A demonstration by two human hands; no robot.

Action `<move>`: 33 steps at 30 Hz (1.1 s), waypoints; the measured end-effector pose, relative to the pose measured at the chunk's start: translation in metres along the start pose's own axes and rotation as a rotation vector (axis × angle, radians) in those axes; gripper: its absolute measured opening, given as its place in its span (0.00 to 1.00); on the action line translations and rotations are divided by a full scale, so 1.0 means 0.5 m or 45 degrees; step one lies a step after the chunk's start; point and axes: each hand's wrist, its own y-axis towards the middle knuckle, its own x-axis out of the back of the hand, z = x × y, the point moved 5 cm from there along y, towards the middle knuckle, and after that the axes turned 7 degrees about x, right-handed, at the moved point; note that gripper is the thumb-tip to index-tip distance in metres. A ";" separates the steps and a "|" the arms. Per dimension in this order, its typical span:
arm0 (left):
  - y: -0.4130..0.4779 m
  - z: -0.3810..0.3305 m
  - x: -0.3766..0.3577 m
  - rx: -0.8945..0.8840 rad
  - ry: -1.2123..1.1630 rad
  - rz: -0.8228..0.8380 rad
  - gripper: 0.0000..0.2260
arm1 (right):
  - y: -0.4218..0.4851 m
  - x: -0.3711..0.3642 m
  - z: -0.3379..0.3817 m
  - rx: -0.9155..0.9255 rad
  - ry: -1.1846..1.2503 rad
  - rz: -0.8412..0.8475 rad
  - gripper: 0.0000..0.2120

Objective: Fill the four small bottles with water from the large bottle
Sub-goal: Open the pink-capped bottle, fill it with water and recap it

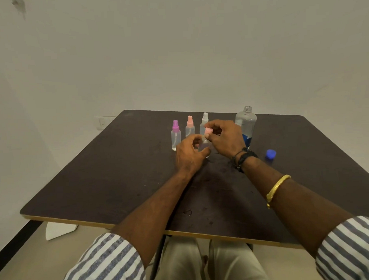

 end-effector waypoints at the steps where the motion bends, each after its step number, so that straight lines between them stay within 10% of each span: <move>1: 0.000 -0.002 -0.003 -0.002 -0.005 -0.001 0.16 | -0.002 0.000 0.000 0.008 0.008 -0.010 0.14; 33: -0.006 -0.021 -0.026 0.031 -0.082 0.015 0.17 | 0.006 0.015 -0.013 0.016 -0.014 -0.014 0.22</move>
